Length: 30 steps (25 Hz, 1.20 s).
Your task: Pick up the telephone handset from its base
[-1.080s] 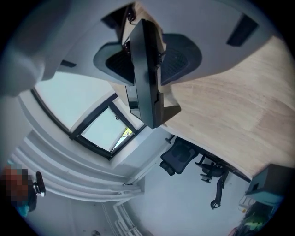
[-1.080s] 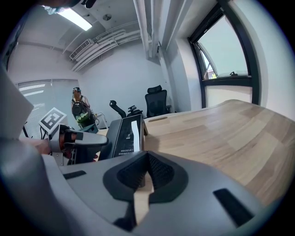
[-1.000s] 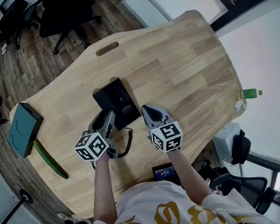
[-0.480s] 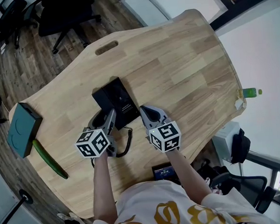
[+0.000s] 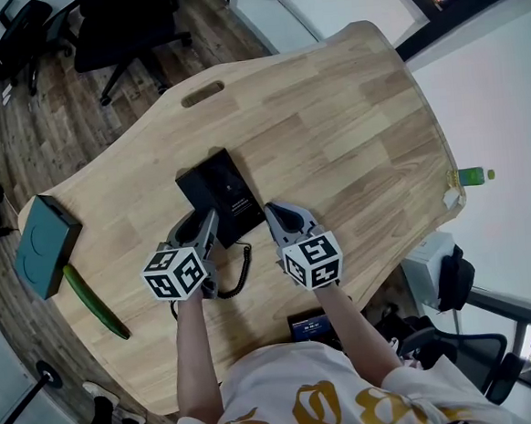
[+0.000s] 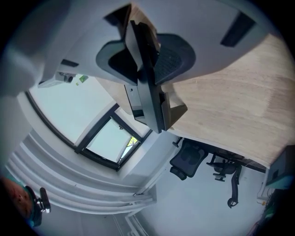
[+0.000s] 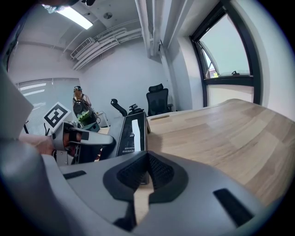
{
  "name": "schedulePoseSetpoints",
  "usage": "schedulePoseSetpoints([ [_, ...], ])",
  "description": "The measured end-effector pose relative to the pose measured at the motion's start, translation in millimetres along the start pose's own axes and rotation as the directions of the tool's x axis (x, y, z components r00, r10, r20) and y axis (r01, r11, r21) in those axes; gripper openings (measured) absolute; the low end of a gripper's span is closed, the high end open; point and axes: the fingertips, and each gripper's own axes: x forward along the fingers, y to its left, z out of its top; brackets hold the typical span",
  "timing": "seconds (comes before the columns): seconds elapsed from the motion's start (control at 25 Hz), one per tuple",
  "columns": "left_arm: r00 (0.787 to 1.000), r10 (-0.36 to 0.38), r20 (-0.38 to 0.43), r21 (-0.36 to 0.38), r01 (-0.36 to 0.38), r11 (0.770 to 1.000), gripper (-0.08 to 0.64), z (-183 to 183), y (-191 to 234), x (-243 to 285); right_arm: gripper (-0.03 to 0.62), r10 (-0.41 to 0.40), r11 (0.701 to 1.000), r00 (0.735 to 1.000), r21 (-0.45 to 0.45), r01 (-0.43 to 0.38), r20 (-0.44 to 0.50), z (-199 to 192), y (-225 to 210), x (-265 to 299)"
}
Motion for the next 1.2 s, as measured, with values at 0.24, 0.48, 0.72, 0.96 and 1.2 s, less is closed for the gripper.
schedulePoseSetpoints([
  [0.24, 1.000, -0.023, 0.010, -0.035, 0.023, 0.999, 0.107, 0.8, -2.0, -2.2, 0.005, -0.002, 1.000, 1.000, 0.004, 0.002, 0.008, 1.8, 0.9, -2.5],
  [0.48, 0.999, -0.046, 0.025, -0.043, 0.047, 0.998, 0.098, 3.3, -5.5, -7.1, 0.005, -0.005, 1.000, 1.000, 0.005, 0.005, 0.006, 1.1, 0.8, -4.4],
  [0.72, 0.997, -0.066, 0.035, -0.067, 0.068, 0.995, 0.091, 3.3, -6.7, -7.8, 0.005, -0.005, 1.000, 1.000, 0.006, 0.005, 0.016, 3.6, 1.0, -5.8],
  [0.96, 0.995, -0.092, 0.048, -0.078, 0.095, 0.992, 0.086, 5.2, -9.0, -10.5, 0.005, -0.005, 1.000, 1.000, 0.005, 0.005, 0.022, 5.3, 3.0, -7.4],
  [1.2, 0.992, -0.111, 0.057, -0.082, 0.116, 0.990, 0.083, 5.8, -11.3, -12.2, 0.005, -0.008, 1.000, 1.000, 0.000, 0.008, 0.023, 5.6, 2.4, -9.8],
])
